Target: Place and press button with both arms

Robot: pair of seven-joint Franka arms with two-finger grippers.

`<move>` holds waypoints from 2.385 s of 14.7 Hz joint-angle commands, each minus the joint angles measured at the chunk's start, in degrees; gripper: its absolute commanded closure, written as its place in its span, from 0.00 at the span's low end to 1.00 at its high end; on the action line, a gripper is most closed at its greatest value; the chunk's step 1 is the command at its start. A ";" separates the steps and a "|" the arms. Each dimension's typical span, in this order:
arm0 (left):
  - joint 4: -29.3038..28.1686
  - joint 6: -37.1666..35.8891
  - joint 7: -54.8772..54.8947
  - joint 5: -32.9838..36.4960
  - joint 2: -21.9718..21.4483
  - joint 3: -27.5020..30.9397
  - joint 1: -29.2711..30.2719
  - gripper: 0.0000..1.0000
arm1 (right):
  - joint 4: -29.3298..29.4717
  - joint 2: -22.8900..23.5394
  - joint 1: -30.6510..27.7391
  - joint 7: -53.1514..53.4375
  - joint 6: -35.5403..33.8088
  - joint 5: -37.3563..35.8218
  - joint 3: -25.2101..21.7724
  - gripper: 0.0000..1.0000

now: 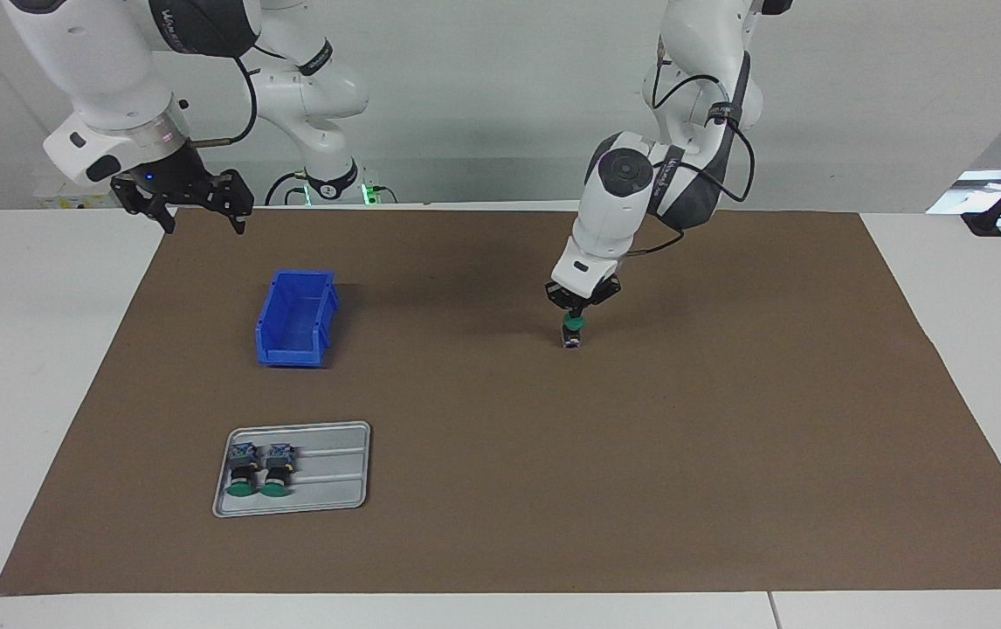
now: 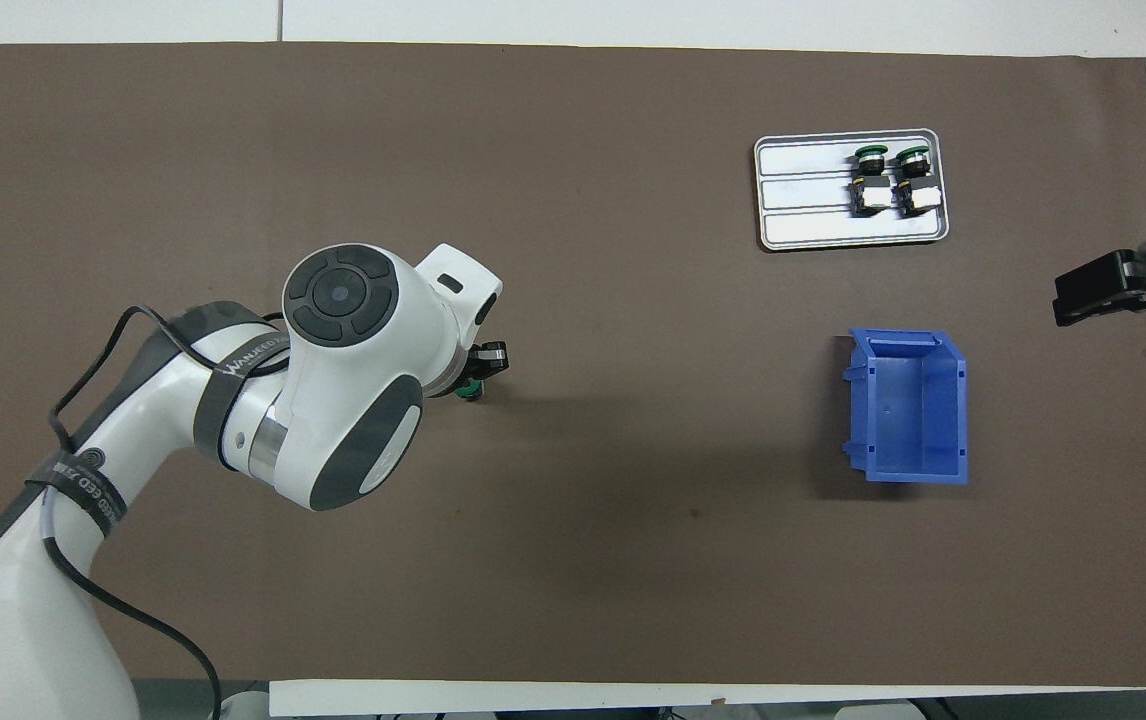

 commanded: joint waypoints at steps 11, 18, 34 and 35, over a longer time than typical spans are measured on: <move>5.05 -20.61 16.09 0.89 -10.36 1.10 18.34 0.00 | -1.26 -1.11 -0.38 -0.83 0.67 0.16 0.13 0.01; 5.14 -27.21 28.32 7.39 -14.93 1.10 25.48 0.00 | -1.34 -1.11 -0.29 -0.83 0.67 0.16 0.13 0.01; 21.20 -42.50 32.81 7.74 -15.04 3.83 28.12 0.01 | -1.26 -1.11 -0.38 -0.83 0.67 0.16 0.13 0.01; 22.88 -43.56 32.90 7.92 -14.07 3.83 28.12 0.01 | -1.34 -1.11 -0.38 -0.83 0.67 0.16 0.13 0.01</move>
